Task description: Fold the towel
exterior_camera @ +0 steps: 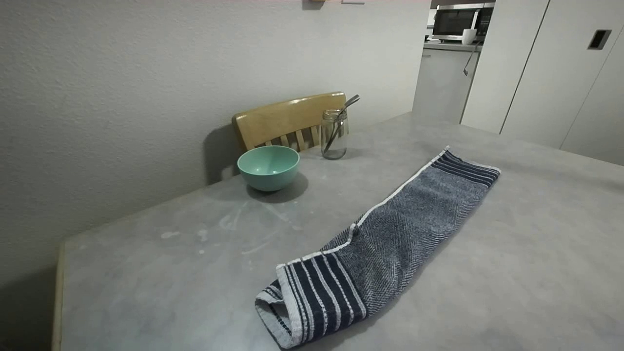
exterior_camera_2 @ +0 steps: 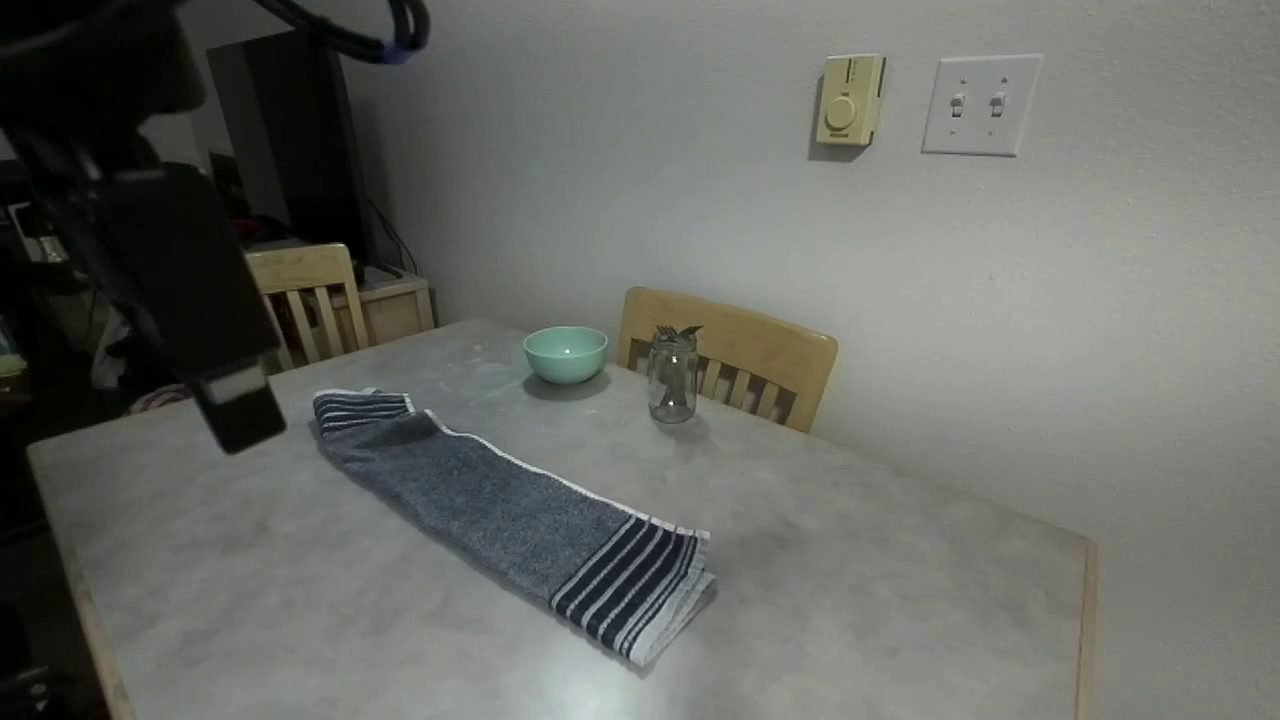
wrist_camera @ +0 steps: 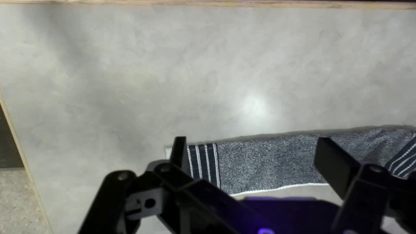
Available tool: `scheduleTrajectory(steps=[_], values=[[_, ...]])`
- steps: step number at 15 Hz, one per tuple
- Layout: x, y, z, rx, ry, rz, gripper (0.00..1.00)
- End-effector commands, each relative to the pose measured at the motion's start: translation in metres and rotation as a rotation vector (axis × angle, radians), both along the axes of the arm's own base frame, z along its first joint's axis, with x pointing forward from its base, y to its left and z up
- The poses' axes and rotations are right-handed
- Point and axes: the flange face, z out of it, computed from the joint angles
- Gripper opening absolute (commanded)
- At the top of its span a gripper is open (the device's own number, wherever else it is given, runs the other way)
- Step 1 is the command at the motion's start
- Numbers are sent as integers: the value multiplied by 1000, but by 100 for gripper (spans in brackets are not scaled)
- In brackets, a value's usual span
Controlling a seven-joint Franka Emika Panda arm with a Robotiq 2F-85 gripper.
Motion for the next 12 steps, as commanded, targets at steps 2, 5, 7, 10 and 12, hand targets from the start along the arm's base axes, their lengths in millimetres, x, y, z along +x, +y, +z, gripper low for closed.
scheduleTrajectory(steps=[2,5,7,10,12], values=[[12,-35,-40,23,89,2,100],[6,-27,-40,39,89,1,100],[9,-31,-45,39,103,2,100],[10,-32,-44,37,102,2,100],[17,-32,-49,26,106,-7,100]])
